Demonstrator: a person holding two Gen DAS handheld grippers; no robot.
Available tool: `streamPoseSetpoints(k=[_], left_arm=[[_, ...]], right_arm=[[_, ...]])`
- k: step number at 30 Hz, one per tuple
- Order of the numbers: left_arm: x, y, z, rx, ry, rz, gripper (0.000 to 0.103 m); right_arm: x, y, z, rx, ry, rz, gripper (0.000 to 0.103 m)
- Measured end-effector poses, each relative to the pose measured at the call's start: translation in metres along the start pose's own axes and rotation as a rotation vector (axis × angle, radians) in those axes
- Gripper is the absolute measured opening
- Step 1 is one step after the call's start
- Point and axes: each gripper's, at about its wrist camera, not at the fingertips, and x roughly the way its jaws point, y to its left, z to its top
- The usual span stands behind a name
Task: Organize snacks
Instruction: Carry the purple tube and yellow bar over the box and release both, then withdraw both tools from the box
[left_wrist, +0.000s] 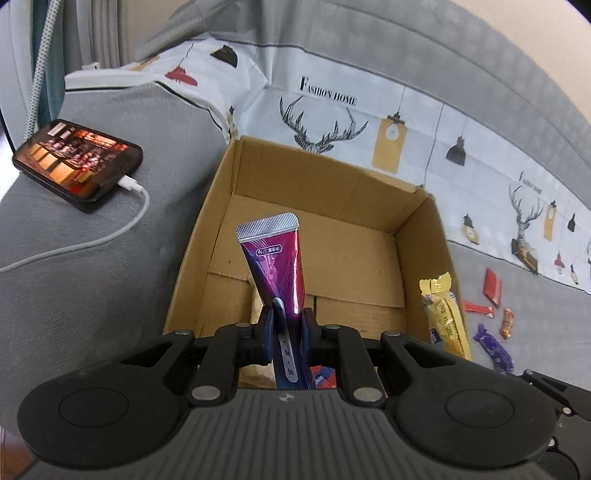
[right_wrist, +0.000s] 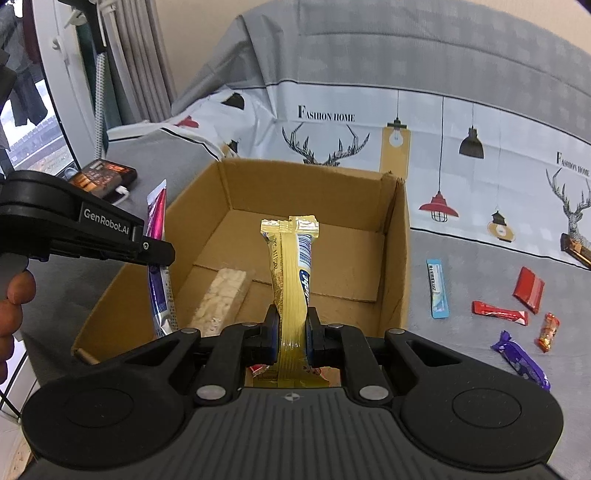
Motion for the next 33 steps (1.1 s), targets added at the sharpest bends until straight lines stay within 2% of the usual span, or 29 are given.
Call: streamPoseSetpoints(k=[8, 16, 17, 18, 19, 20, 21, 23, 28, 33], left_arm=[[0.036, 0.003, 0.003, 0.012, 0.049, 0.033, 0.016], [0.056, 0.003, 0.007, 0.028, 0.070, 0.049, 0.019], [0.057, 0.003, 0.006, 0.030, 0.077, 0.048, 0.025], [0.058, 0.004, 0.007, 0.023, 0.082, 0.043, 0.048], [0.057, 0.005, 0.007, 0.015, 0.081, 0.041, 0.064], [0.053, 0.005, 0.006, 0.012, 0.067, 0.050, 0.095], [0.047, 0.005, 0.005, 0.014, 0.039, 0.065, 0.103], [0.031, 0.004, 0.000, 0.030, -0.021, 0.094, 0.103], [0.007, 0.005, -0.022, 0.047, 0.004, 0.119, 0.103], [-0.028, 0.003, -0.053, 0.035, 0.015, 0.130, 0.103]], right_arm=[[0.028, -0.009, 0.000, 0.008, 0.033, -0.013, 0.014], [0.046, -0.019, 0.003, 0.026, 0.037, -0.033, 0.015], [0.048, -0.020, 0.004, 0.030, 0.037, -0.029, 0.018], [0.048, -0.021, 0.004, 0.035, 0.038, -0.028, 0.018], [0.049, -0.022, 0.006, 0.039, 0.048, -0.022, 0.031], [0.048, -0.022, 0.007, 0.043, 0.058, -0.023, 0.049], [0.045, -0.022, 0.007, 0.050, 0.061, -0.027, 0.061], [0.037, -0.022, 0.006, 0.053, 0.054, -0.033, 0.071], [0.008, -0.016, -0.005, 0.059, 0.084, -0.037, 0.083], [-0.029, -0.002, -0.016, 0.057, 0.057, -0.023, 0.089]])
